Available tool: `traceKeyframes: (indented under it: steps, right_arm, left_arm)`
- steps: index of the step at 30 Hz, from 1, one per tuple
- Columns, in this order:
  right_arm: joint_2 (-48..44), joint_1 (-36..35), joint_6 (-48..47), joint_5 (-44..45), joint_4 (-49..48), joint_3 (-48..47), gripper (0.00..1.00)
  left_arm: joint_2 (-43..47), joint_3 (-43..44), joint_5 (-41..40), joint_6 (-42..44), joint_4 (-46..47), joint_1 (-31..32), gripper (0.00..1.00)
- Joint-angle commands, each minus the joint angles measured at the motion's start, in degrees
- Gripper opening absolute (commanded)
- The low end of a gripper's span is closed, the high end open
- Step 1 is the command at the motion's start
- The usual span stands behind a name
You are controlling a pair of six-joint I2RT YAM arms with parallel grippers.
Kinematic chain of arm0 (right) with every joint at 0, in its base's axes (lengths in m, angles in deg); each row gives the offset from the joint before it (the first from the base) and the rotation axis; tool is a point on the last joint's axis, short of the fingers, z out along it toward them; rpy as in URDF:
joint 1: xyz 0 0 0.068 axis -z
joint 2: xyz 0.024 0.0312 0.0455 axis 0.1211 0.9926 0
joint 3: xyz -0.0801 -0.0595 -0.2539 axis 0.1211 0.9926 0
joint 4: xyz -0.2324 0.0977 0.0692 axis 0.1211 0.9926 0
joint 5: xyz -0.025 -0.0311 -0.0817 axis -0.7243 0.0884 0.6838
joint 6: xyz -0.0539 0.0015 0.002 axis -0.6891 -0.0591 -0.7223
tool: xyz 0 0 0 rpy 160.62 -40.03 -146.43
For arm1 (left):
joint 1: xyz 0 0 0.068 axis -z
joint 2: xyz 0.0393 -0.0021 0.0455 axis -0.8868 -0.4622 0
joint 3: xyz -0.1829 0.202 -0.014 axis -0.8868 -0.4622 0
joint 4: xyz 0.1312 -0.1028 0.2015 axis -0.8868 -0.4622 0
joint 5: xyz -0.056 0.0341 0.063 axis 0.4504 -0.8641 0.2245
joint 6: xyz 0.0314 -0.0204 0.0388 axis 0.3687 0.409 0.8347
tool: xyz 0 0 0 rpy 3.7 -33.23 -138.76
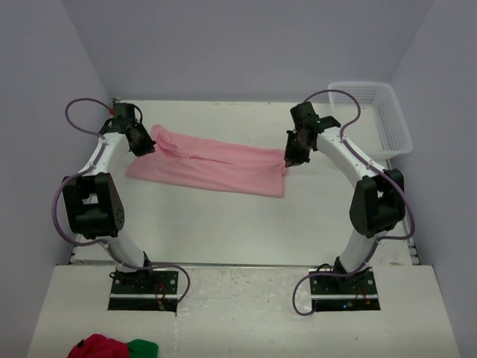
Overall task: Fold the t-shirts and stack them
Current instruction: Fold the other side of the tshirt into a rectangle
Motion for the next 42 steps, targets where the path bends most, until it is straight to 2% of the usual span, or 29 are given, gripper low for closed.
traceKeyframes:
  steps: [1, 2, 10, 16, 29, 33, 38, 42]
  right_arm:
    - [-0.9, -0.4, -1.6, 0.7, -0.7, -1.9, 0.00]
    - [-1.4, -0.4, -1.8, 0.9, -0.8, -1.9, 0.00]
    - [-5.5, -0.3, -3.6, 5.1, -0.3, -0.7, 0.00]
    - [-5.7, -0.4, -3.8, 5.2, -1.1, 0.8, 0.00]
    - [-7.0, -0.3, -4.1, 4.9, -2.7, 3.8, 0.00]
    - [-6.5, -0.3, -4.0, 3.3, -4.1, 5.3, 0.00]
    - [-5.5, -0.4, -3.9, 3.2, -4.8, 7.8, 0.00]
    - [-5.8, -0.4, -4.0, 3.2, -4.7, 8.2, 0.00]
  left_arm:
    - [1.3, -0.2, 7.8, 0.1, 6.4, 2.8, 0.03]
    - [0.5, 0.3, 8.1, -0.1, 6.5, 3.2, 0.00]
    - [-4.3, 3.1, 8.0, -1.4, 7.5, 5.0, 0.00]
    - [-6.4, 4.8, 6.3, -1.5, 7.4, 6.3, 0.00]
    - [-16.7, 11.4, 6.1, -1.9, 7.9, 6.3, 0.00]
    - [-20.0, 13.8, 10.9, -2.0, 11.8, 7.9, 0.00]
    - [-23.5, 15.1, 17.8, -2.7, 21.1, 9.1, 0.00]
    - [-27.8, 18.6, 23.5, -3.4, 23.3, 10.6, 0.00]
